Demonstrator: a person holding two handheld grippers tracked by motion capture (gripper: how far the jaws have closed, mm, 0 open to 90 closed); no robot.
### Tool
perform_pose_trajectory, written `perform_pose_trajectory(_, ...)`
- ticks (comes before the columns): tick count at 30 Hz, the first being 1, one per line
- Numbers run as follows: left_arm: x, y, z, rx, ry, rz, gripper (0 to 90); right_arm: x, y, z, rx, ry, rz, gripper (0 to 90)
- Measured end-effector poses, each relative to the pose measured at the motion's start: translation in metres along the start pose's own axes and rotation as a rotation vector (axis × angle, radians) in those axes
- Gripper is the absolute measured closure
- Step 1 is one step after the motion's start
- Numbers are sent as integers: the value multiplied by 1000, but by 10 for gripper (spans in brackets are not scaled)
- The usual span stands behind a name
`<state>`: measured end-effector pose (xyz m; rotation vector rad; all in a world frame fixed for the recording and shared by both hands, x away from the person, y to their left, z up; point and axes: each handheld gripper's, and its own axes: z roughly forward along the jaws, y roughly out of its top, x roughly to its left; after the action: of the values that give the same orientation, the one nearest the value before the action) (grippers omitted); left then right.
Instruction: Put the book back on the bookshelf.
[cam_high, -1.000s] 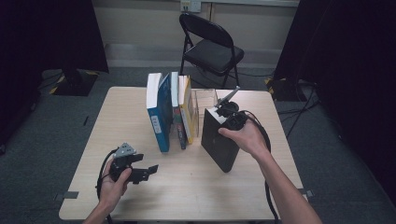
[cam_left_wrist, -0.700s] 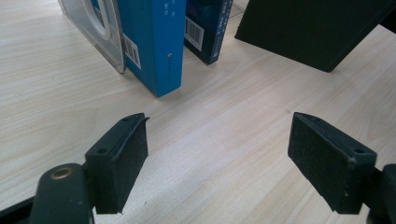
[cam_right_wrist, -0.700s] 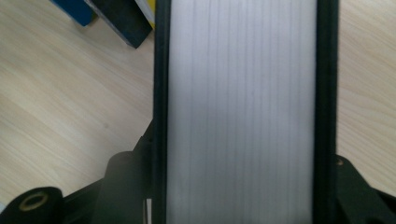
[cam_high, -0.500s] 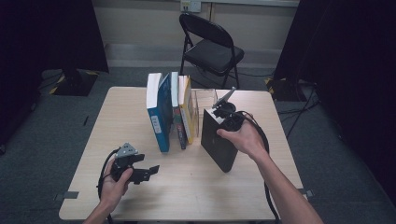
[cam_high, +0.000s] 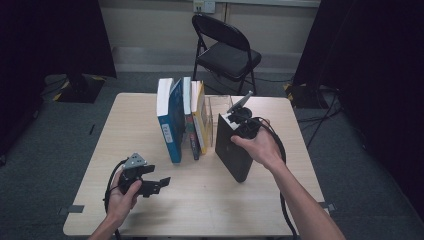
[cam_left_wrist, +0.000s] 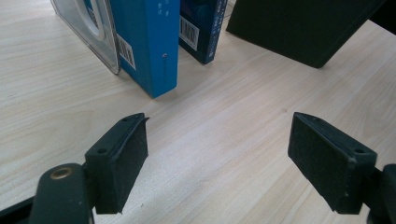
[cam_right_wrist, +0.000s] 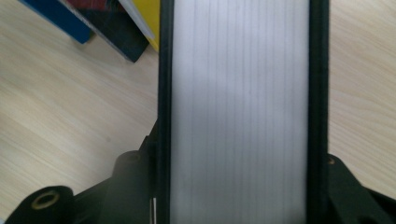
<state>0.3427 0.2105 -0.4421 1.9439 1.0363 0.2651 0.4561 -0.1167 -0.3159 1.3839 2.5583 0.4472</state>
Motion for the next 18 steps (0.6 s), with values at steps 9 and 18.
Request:
perform_pose_trajectory(9, -1, 0, 0, -8, 1, -5, 198, -9, 11, -11, -36, -2, 46, 532)
perform_pose_trajectory(18, 0, 0, 1, -2, 1, -2, 199, -11, 23, -9, -34, -16, 69, 533)
